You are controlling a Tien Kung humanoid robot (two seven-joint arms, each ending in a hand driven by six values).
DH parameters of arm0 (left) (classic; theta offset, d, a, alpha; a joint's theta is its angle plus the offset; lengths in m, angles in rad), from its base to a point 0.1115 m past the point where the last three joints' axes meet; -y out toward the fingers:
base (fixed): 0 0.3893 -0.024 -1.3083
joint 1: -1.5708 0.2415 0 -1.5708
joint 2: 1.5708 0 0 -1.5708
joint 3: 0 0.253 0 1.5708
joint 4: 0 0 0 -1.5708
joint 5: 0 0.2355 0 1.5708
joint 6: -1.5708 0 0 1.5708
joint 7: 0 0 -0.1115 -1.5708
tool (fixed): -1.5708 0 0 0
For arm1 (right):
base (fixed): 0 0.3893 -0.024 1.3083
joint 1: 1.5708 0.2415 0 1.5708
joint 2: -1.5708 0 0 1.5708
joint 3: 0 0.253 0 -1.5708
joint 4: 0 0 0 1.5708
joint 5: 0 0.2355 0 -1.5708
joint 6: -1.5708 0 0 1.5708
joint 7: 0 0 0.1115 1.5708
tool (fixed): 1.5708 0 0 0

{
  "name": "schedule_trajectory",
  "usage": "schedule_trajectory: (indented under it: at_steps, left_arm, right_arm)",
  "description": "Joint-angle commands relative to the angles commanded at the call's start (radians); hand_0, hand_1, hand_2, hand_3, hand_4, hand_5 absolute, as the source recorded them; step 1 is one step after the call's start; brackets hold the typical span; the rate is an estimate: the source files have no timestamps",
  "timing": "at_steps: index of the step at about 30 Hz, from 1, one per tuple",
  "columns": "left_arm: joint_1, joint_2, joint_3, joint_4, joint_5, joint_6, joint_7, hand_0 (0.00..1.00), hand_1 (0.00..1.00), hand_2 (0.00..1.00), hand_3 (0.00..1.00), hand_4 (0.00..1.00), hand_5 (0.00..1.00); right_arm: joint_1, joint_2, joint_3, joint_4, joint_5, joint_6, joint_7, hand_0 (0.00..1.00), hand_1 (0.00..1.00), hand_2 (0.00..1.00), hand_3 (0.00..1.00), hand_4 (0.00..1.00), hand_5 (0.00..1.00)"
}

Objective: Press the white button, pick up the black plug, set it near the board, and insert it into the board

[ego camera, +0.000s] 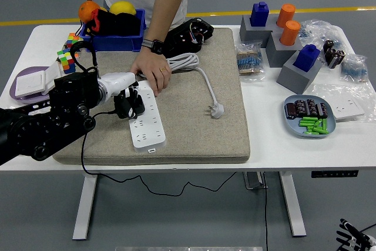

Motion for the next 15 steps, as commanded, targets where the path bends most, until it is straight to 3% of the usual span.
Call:
schedule_trajectory:
  at_steps: [1,6,7,12,13,15]
  left_arm:
    - [0.0,0.0,0.0,0.001,-0.004,-0.004,0.004,0.276,0.206,0.234,0.257,0.507,0.002]
    - [0.002,0.002,0.001,0.005,-0.05,-0.036,0.023,0.276,0.206,0.234,0.257,0.507,0.002]
    - [0.003,0.002,0.001,0.007,-0.054,-0.038,0.022,0.279,0.324,0.339,0.325,0.727,0.002]
    - [0.008,0.006,-0.009,-0.001,-0.074,-0.046,0.005,0.279,0.324,0.339,0.325,0.727,0.002]
    - [0.009,0.006,-0.011,-0.003,-0.077,-0.045,0.001,0.48,0.698,0.578,0.464,0.869,0.002]
    - [0.012,0.007,-0.019,-0.006,-0.081,-0.041,-0.012,0.48,0.698,0.578,0.464,0.869,0.002]
  right_arm:
    - [0.0,0.0,0.0,0.0,-0.001,0.0,0.0,0.777,0.663,0.643,0.625,0.714,0.468]
    - [-0.002,0.001,0.003,0.0,-0.003,0.001,-0.002,0.777,0.663,0.643,0.625,0.714,0.468]
    - [-0.003,0.001,0.003,0.0,-0.003,0.001,-0.002,0.777,0.663,0.641,0.619,0.716,0.466]
    - [-0.003,0.001,0.001,0.0,-0.004,0.002,-0.001,0.777,0.663,0.641,0.619,0.716,0.466]
    - [-0.003,0.001,0.001,0.0,-0.004,0.002,-0.001,0.777,0.664,0.643,0.619,0.716,0.466]
    - [-0.003,0.001,-0.001,0.0,-0.003,0.002,0.001,0.777,0.664,0.643,0.619,0.716,0.466]
